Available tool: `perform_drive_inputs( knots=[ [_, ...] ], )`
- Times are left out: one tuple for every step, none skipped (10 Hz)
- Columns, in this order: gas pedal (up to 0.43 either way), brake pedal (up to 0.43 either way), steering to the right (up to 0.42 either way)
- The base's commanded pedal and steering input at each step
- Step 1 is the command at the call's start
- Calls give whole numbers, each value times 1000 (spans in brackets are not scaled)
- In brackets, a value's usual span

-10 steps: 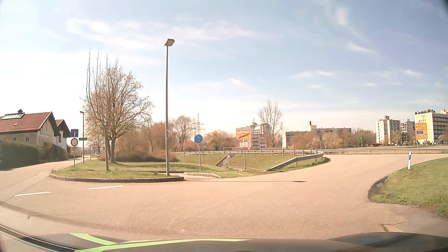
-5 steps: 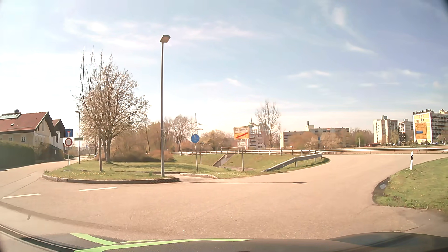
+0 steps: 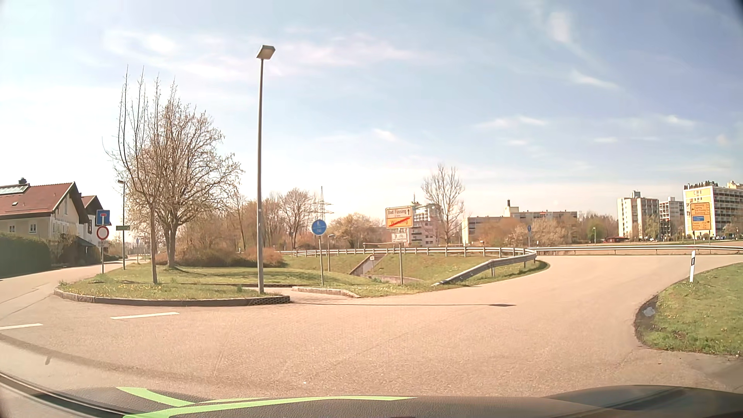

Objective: Follow the waypoints while adhering to traffic rules and regulations

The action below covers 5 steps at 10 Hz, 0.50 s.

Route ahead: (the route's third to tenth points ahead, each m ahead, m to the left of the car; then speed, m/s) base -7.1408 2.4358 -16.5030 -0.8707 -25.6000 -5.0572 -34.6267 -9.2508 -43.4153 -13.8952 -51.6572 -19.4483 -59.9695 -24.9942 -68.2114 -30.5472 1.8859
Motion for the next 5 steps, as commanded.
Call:
perform_drive_inputs(
  knots=[
    [197, 0, -64],
    [197, 0, -84],
    [197, 0, -111],
    [197, 0, -141],
    [197, 0, -167]
  ],
)
